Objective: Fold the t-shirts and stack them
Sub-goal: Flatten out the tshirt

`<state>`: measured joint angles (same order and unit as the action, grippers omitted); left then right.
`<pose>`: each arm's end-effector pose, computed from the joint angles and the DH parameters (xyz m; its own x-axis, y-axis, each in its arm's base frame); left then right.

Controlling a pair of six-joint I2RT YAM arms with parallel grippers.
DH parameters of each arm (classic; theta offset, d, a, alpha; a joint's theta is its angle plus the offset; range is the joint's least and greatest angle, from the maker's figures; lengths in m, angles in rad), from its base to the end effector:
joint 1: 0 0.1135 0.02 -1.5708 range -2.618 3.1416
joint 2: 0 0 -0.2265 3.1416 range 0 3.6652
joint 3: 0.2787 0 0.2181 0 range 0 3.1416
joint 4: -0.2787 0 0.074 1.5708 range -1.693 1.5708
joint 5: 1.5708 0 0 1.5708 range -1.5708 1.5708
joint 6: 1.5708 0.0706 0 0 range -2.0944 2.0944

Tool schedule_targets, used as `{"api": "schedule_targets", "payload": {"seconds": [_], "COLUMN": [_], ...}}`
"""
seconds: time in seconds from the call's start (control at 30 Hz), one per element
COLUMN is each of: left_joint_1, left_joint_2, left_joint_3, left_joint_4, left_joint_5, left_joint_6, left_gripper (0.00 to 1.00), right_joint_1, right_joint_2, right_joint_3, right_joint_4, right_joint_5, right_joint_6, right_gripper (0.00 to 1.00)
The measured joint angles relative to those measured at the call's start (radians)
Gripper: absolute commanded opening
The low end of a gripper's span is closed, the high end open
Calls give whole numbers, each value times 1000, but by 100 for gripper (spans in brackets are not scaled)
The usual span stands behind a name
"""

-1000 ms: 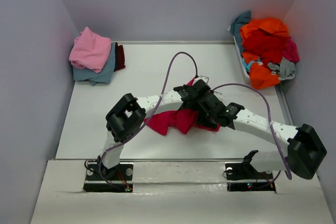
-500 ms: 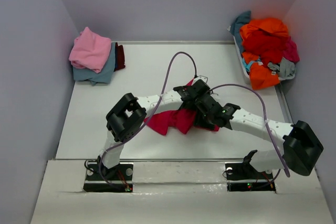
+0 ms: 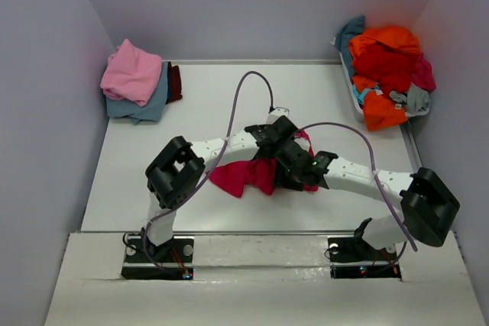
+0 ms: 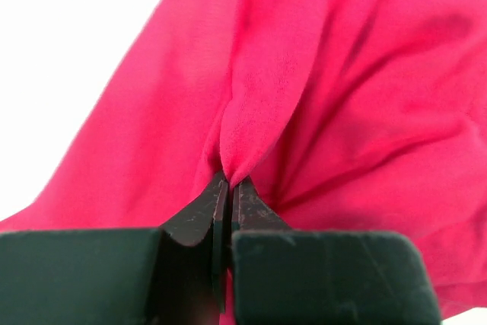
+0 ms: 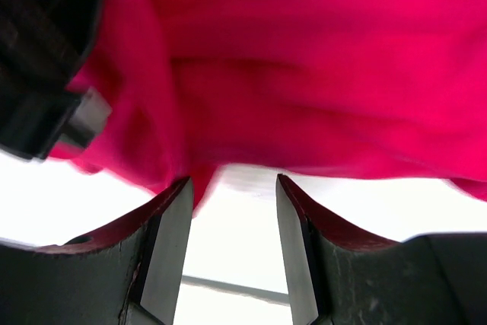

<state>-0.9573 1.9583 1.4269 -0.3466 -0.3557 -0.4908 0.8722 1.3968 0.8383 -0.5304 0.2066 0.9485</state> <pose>0.2540 -0.3180 0.1608 -0.6916 0.2148 -0.6896 0.3543 0.9329 -0.0647 0.1762 0.1873 0.1495 -0.8915 0.1751 -0.4179 0.0619 0.9607 0.2706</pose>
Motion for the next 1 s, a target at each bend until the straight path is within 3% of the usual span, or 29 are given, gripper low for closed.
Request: {"api": "schedule_targets", "payload": {"seconds": [0.4,0.83,1.0], "left_joint_1": [12,37,9], "left_joint_2": [-200,-264,-423], "left_joint_3": [-26,-26,-26], "left_joint_4": [-121,-197,-193], "left_joint_5": [-240,-330,-339], "left_joint_6": [-19,-19,-19], "left_gripper": [6,6,6], "right_joint_1": [85,113,115], "right_joint_2": [-3,32,126], "right_joint_3": [84,121,112], "right_joint_4": [125,169,90], "right_joint_5": [5,7,11], "right_joint_6": [8,2,1], "right_gripper": [55,55,55]}}
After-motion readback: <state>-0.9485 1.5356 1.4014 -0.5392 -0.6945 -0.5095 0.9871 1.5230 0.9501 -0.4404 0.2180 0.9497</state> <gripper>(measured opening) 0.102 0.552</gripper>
